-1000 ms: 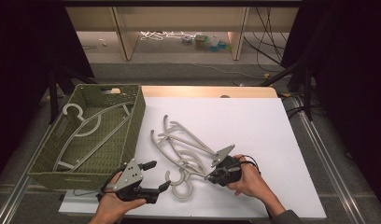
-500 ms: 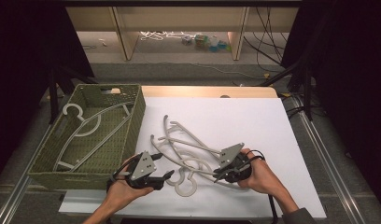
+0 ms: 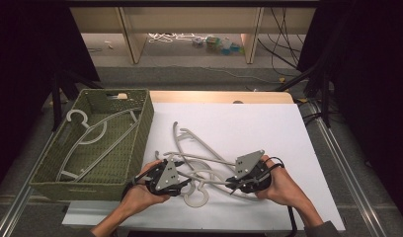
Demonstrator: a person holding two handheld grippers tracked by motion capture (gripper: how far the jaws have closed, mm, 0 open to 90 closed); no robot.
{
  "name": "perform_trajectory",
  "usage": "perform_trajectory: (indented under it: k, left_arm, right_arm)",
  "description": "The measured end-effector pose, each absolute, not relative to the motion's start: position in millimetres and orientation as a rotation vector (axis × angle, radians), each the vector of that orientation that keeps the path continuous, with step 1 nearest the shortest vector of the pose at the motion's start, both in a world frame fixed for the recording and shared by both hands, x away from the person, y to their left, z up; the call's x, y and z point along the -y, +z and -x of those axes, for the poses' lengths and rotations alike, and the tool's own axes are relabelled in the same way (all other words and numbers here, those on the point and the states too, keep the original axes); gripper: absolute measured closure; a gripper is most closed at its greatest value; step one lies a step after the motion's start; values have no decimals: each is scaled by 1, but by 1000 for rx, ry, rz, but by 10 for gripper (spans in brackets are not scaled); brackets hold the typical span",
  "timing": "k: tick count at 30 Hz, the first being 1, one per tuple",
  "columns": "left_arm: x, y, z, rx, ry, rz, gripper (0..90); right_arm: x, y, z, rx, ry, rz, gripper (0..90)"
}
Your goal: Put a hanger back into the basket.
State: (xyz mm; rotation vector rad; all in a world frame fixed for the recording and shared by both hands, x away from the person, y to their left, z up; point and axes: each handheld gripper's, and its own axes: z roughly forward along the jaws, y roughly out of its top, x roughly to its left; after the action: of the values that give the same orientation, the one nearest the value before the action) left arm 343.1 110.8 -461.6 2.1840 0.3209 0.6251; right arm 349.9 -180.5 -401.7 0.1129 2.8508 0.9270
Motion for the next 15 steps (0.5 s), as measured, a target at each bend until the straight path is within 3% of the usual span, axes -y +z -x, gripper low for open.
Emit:
perform_trajectory:
  k: [4, 10, 15]
  left_arm:
    - [-107, -462, -346, -286, 605, -2204, 461]
    - [-102, -456, -348, -214, 591, -2208, 620]
    - [-103, -446, -346, -110, 606, -2250, 675]
  right_arm:
    - [183, -398, -350, -2836, 961, -112, 822]
    - [184, -396, -349, -2837, 971, -104, 822]
    - [187, -394, -350, -2823, 1011, -86, 822]
